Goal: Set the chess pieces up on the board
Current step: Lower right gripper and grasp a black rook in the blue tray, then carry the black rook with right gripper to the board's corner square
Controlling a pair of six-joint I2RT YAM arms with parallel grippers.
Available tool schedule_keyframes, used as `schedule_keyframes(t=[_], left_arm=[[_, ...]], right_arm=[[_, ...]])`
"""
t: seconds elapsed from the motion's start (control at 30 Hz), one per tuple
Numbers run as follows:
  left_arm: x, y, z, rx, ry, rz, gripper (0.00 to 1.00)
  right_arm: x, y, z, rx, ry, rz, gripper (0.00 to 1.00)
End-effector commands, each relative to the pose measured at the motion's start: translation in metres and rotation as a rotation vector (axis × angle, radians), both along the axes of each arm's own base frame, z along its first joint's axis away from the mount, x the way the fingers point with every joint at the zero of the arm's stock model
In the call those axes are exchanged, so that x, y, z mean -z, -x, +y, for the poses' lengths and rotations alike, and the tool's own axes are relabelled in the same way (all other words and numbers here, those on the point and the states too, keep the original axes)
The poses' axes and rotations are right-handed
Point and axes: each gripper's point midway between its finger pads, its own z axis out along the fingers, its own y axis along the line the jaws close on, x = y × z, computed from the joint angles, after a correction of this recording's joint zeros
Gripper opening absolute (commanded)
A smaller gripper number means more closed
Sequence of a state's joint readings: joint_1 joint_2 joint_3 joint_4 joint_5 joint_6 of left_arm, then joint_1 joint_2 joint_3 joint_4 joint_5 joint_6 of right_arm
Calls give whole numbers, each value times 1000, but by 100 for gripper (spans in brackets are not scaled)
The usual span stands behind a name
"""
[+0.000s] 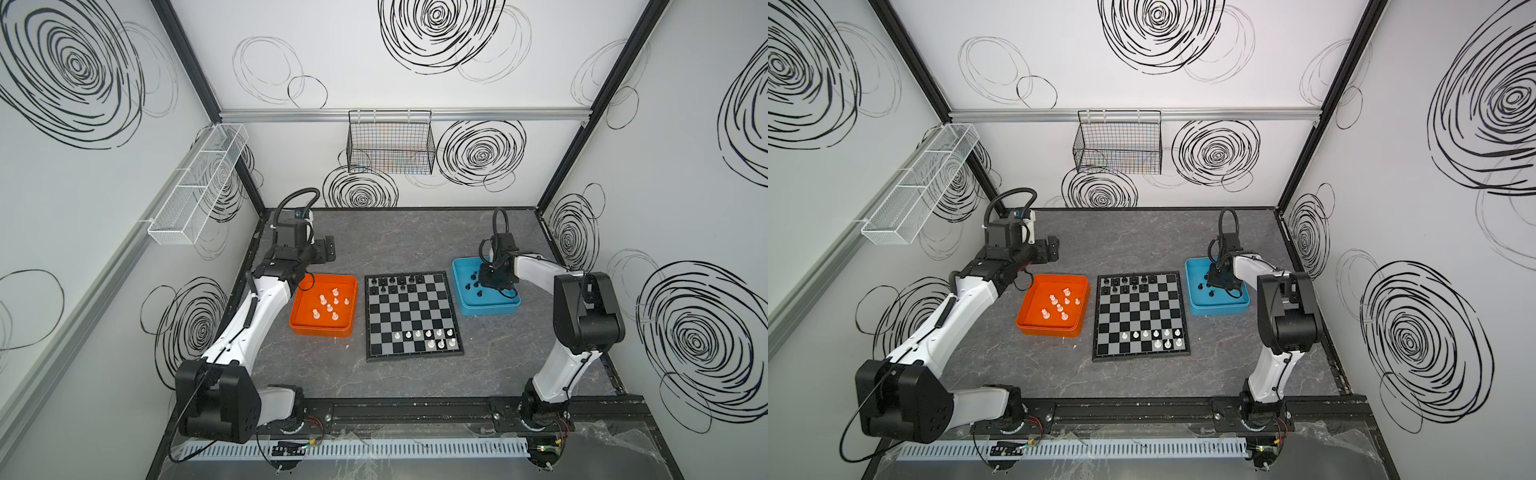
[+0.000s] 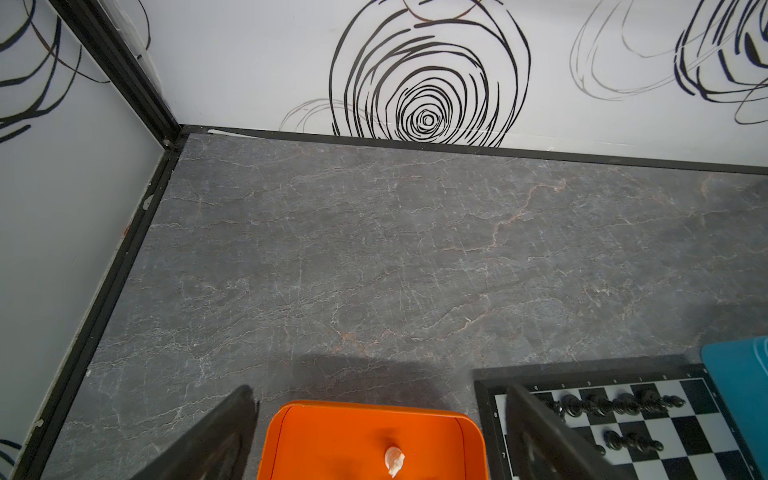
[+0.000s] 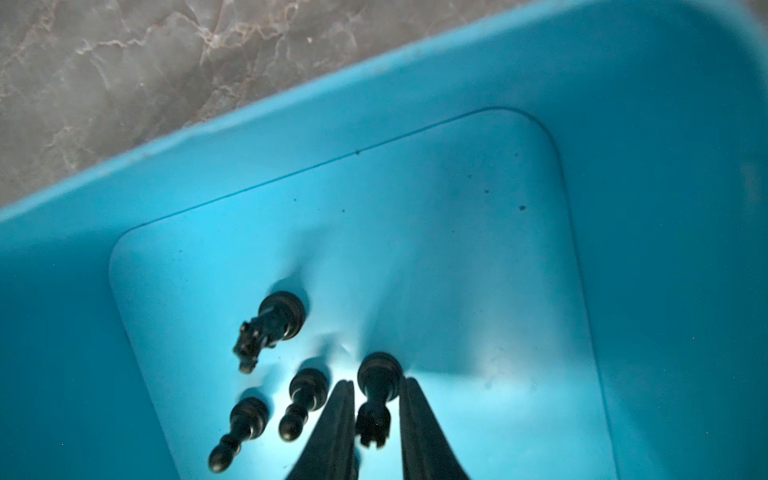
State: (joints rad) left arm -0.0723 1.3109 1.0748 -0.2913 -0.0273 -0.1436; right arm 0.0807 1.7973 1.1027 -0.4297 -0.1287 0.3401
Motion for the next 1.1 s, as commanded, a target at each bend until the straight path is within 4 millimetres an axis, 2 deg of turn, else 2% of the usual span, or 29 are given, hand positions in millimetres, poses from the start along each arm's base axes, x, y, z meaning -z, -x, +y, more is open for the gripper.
schedule_keyframes(t=[0.0,0.47,0.67,0.87,1.07], left_arm=[[-4,-3,-1,-6,2,-16,96],[0,-3,-3,-6,7,-7,96],[2,-3,-3,-6,7,-4,96],[2,-2,-3,-5,5,-4,96],[0,-2,-4,0,10,-11,96]], right_arm=[[-9,-7,0,0,19,-19,23],[-10,-6,0,-5,18,-23,17],[-17,-8,-2,-8,29,-32,16],[-41,-14,0,-28,50,-53,15],[-75,-22,17,-109,73,-83,15]])
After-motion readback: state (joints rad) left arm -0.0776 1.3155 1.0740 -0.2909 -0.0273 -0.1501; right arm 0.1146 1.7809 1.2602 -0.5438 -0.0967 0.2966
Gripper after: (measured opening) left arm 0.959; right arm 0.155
